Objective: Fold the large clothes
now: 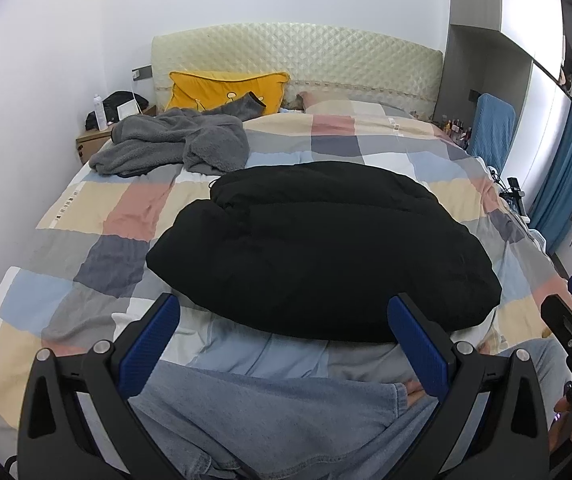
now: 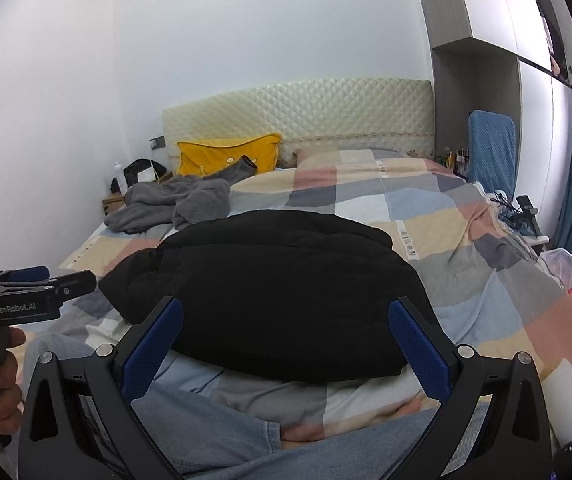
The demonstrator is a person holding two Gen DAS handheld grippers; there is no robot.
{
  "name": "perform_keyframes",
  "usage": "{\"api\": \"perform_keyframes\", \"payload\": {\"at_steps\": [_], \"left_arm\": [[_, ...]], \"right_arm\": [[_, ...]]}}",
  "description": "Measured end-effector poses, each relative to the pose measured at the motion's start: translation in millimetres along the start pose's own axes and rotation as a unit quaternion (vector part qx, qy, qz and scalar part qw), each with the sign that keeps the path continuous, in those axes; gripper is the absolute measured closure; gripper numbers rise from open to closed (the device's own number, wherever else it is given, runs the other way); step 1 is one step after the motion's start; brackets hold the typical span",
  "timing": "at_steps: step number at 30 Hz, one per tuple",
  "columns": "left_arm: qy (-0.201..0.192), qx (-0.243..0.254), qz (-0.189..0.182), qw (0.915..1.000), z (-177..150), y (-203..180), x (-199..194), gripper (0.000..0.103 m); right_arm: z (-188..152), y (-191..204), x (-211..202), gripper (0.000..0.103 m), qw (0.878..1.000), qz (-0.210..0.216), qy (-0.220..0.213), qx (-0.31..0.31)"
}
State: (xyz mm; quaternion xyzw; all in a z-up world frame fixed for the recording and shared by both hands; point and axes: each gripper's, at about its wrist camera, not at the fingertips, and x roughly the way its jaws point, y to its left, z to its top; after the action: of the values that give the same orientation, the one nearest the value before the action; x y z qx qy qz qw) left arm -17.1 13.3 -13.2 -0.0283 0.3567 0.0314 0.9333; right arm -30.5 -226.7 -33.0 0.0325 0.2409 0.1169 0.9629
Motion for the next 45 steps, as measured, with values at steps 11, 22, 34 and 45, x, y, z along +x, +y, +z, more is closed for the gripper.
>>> {"api": "perform_keyframes", "payload": {"at_steps": [11, 22, 34, 45], "left_arm": [[0.003, 0.0, 0.004, 1.0, -1.5, -1.1, 0.3, 0.0], [0.011, -0.001, 0.011, 0.9999, -4.2, 2.4, 1.7, 0.0], [0.004, -0.001, 0.012, 0.9999, -3.0, 4.0, -2.3, 0.0], [0.002, 0.001, -0.003, 1.0, -3.8, 1.5, -7.7, 0.0]], "right_arm": [[-0.9, 0.9, 2.2, 0.0, 1.0, -0.003, 0.002, -0.002], [-4.6, 1.8, 2.0, 0.0, 1.0, -0.009, 0.004, 0.003], [1.9, 7.4, -1.9, 0.0, 1.0, -0.006, -0.005, 0.0], [1.7, 2.5, -8.3, 0.0, 1.0, -0.016, -0.012, 0.004]]}}
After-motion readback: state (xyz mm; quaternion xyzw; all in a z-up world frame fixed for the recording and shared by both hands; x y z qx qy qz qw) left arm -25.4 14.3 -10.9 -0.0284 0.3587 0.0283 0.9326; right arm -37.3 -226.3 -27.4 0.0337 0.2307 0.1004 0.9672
